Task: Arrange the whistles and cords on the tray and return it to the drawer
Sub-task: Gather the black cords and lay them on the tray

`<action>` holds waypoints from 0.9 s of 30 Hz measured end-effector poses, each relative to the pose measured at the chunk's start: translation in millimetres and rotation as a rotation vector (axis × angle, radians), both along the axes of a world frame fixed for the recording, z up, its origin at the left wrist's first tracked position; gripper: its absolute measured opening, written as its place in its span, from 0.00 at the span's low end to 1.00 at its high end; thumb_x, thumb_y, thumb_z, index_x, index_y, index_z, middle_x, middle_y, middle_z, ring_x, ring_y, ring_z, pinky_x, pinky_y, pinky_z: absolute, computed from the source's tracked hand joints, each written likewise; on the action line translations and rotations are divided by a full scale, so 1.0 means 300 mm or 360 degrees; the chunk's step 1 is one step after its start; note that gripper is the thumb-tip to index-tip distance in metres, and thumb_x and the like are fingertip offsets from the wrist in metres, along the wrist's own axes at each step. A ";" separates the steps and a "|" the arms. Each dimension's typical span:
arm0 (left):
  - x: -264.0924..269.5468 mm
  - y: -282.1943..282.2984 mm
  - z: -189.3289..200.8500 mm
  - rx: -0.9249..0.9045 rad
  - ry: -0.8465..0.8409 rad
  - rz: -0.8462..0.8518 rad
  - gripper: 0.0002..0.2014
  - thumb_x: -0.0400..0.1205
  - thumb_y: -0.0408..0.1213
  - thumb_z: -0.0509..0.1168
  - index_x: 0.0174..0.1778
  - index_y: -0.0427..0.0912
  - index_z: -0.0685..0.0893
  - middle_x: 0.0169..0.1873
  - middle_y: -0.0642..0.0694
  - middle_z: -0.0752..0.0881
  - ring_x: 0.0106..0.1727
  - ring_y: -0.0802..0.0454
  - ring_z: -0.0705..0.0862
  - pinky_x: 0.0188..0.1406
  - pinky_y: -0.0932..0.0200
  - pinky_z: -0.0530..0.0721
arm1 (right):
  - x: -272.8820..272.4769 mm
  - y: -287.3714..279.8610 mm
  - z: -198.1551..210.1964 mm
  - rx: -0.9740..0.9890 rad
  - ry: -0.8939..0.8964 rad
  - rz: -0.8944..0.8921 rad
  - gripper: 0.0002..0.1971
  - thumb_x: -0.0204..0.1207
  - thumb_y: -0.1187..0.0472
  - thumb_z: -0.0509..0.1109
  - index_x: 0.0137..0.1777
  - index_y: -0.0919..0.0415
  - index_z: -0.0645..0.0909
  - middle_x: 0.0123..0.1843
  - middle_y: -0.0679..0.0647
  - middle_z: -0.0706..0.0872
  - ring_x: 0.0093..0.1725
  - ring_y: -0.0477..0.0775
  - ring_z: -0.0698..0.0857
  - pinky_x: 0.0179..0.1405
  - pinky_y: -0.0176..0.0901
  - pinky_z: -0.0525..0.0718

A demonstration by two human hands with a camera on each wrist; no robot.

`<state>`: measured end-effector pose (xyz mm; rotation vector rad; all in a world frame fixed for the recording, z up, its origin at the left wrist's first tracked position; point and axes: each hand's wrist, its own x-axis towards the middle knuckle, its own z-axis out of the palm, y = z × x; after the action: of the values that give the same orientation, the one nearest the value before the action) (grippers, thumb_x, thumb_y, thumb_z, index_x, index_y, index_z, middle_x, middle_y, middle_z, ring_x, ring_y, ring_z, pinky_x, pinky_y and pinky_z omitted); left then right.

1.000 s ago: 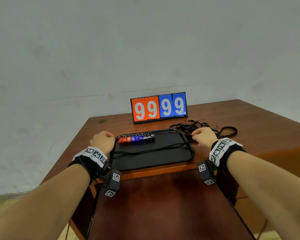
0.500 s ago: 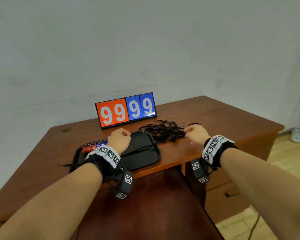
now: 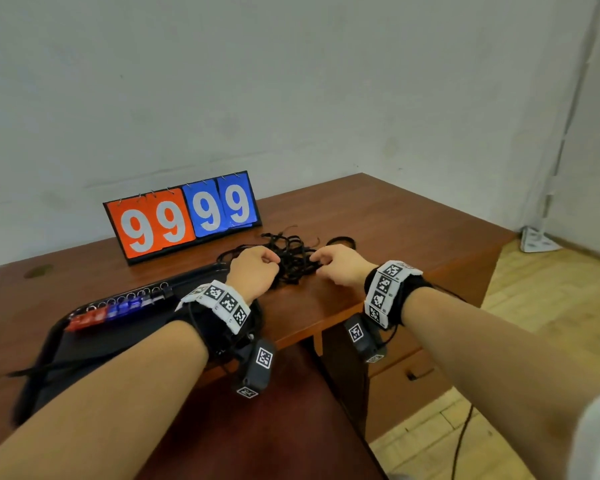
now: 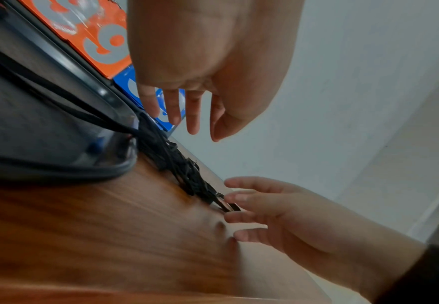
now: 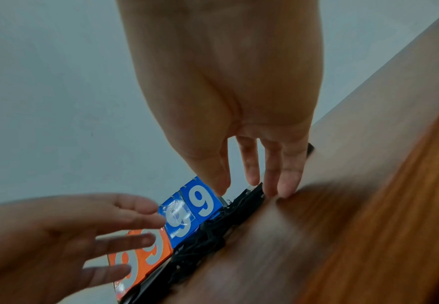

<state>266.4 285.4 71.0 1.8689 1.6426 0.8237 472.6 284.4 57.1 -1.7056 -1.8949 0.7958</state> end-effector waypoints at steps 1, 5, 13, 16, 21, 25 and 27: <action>0.015 0.010 -0.002 0.0002 0.0007 -0.0004 0.10 0.80 0.36 0.65 0.41 0.58 0.84 0.44 0.54 0.86 0.47 0.50 0.86 0.52 0.50 0.87 | -0.008 0.012 0.002 -0.0009 -0.0040 0.0041 0.20 0.81 0.62 0.69 0.73 0.55 0.79 0.72 0.57 0.80 0.61 0.55 0.84 0.46 0.39 0.78; 0.056 0.035 -0.013 0.0003 0.0041 -0.0040 0.10 0.77 0.37 0.65 0.37 0.61 0.84 0.46 0.54 0.87 0.50 0.46 0.87 0.53 0.44 0.88 | -0.045 0.061 0.012 -0.0047 -0.0232 0.0198 0.23 0.81 0.60 0.70 0.76 0.53 0.76 0.75 0.56 0.78 0.47 0.48 0.83 0.35 0.32 0.75; 0.023 0.078 0.002 -0.0018 0.0071 0.0152 0.18 0.76 0.28 0.59 0.36 0.60 0.83 0.59 0.49 0.86 0.60 0.45 0.84 0.61 0.43 0.85 | -0.094 0.118 0.028 -0.0240 -0.0523 0.0232 0.23 0.82 0.57 0.69 0.75 0.63 0.77 0.69 0.60 0.83 0.49 0.58 0.85 0.41 0.48 0.87; 0.005 0.081 -0.003 -0.0046 0.0041 0.0156 0.17 0.77 0.28 0.59 0.38 0.59 0.84 0.58 0.48 0.86 0.56 0.44 0.86 0.58 0.44 0.87 | -0.086 0.133 0.023 -0.0266 -0.0366 0.0125 0.17 0.81 0.59 0.69 0.65 0.70 0.84 0.54 0.64 0.88 0.46 0.60 0.86 0.43 0.51 0.88; -0.003 0.076 0.000 -0.0063 -0.0019 0.0131 0.17 0.78 0.26 0.59 0.45 0.54 0.86 0.59 0.47 0.85 0.57 0.44 0.85 0.57 0.47 0.87 | -0.046 0.125 0.036 -0.0019 0.0141 -0.0106 0.10 0.81 0.64 0.68 0.53 0.67 0.89 0.43 0.60 0.89 0.41 0.55 0.86 0.31 0.37 0.83; 0.004 0.069 0.013 -0.0054 -0.0095 0.0127 0.16 0.79 0.25 0.59 0.48 0.51 0.86 0.60 0.45 0.85 0.60 0.45 0.84 0.61 0.49 0.85 | -0.025 0.111 0.082 0.0216 0.0501 -0.0224 0.08 0.80 0.66 0.69 0.52 0.62 0.90 0.46 0.55 0.91 0.39 0.45 0.87 0.33 0.32 0.85; 0.011 0.068 0.015 -0.0056 -0.0139 0.0120 0.16 0.79 0.25 0.60 0.49 0.50 0.86 0.60 0.45 0.86 0.60 0.45 0.84 0.60 0.49 0.86 | -0.024 0.099 0.113 0.0275 0.0735 -0.0254 0.08 0.79 0.69 0.70 0.48 0.61 0.90 0.45 0.55 0.90 0.37 0.47 0.87 0.35 0.35 0.86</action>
<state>269.7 305.8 75.5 1.7322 1.6711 0.8889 465.3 314.2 91.0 -1.4004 -1.4512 0.8484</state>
